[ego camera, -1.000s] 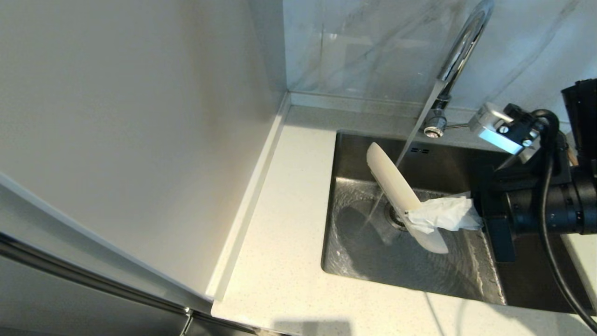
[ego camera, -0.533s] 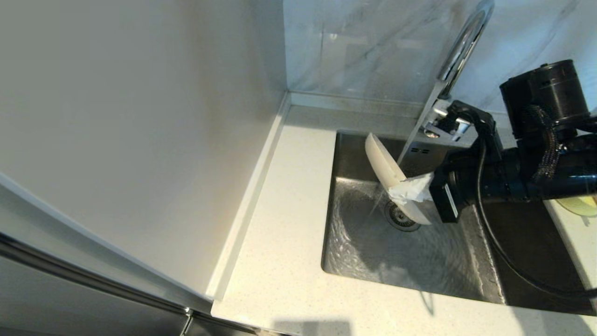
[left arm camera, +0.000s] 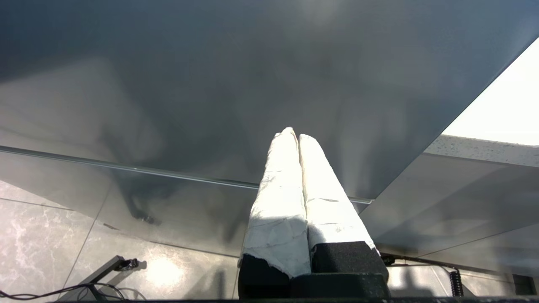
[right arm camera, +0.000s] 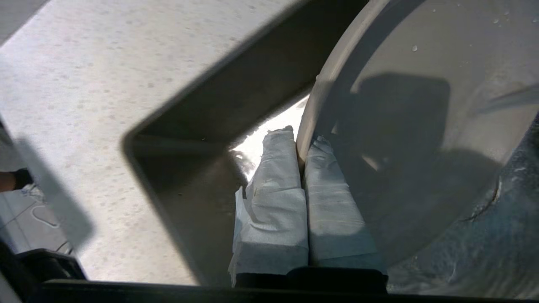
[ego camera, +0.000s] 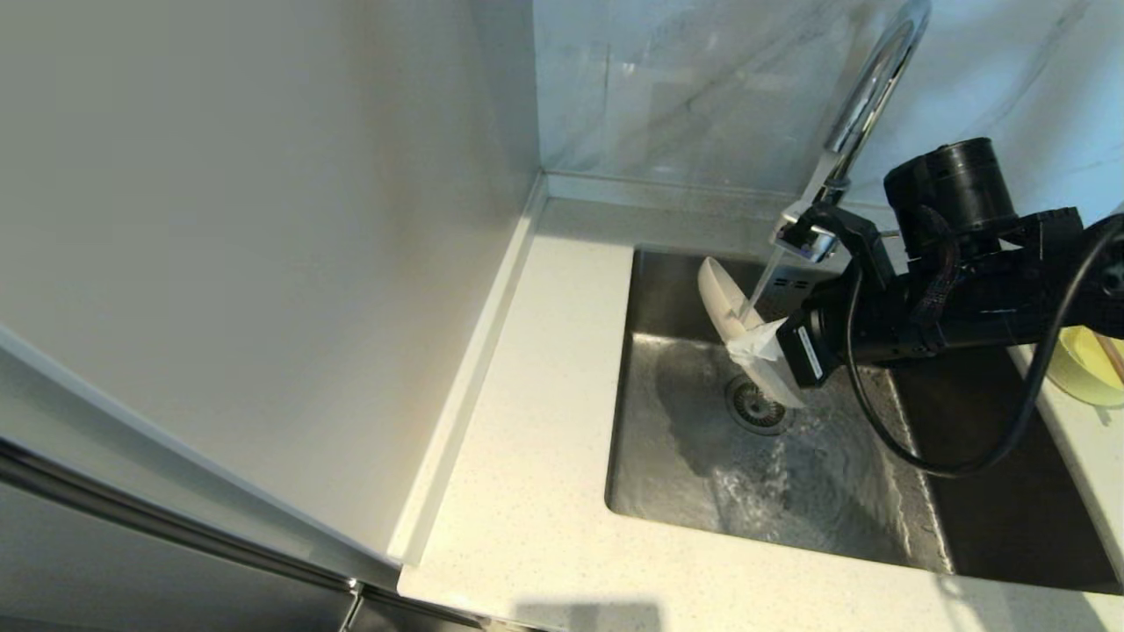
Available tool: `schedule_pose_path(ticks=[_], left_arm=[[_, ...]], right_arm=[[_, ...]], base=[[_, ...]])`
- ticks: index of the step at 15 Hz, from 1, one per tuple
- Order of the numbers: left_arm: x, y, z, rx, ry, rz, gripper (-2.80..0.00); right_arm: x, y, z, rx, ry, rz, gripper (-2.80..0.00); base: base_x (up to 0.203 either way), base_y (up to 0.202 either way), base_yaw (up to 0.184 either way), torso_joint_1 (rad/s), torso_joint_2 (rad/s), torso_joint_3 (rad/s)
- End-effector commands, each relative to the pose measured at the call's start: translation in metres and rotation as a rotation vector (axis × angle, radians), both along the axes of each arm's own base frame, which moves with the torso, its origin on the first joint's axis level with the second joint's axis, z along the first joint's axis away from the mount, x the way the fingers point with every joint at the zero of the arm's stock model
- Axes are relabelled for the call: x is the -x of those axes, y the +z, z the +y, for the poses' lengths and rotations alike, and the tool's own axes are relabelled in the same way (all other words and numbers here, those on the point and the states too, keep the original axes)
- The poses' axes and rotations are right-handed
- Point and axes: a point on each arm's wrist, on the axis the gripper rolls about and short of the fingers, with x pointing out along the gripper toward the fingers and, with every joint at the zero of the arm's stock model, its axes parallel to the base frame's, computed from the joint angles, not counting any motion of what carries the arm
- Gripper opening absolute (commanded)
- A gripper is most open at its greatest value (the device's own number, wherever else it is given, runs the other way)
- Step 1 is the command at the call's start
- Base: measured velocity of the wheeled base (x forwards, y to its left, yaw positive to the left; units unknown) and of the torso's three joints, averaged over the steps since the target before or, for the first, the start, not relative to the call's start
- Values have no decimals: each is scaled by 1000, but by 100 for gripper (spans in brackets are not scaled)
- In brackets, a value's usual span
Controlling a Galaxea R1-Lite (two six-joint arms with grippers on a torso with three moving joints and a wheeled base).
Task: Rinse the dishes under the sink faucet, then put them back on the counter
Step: Rinse the plate
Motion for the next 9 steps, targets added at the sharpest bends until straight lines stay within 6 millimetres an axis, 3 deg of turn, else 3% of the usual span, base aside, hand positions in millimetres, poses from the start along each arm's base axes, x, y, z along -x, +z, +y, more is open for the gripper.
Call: schedule_pose_path(ticks=[1, 6, 9], left_arm=[[0, 0, 0, 0, 0, 0, -280], [0, 0, 0, 0, 0, 0, -280], [0, 0, 0, 0, 0, 0, -280]], right_arm=[[-9, -4, -3, 1, -19, 14, -280], [2, -3, -17, -19, -61, 35, -280], [13, -14, -46, -55, -102, 99, -280]], base=[[0, 0, 0, 0, 0, 0], [0, 0, 0, 0, 0, 0], [0, 0, 0, 0, 0, 0]])
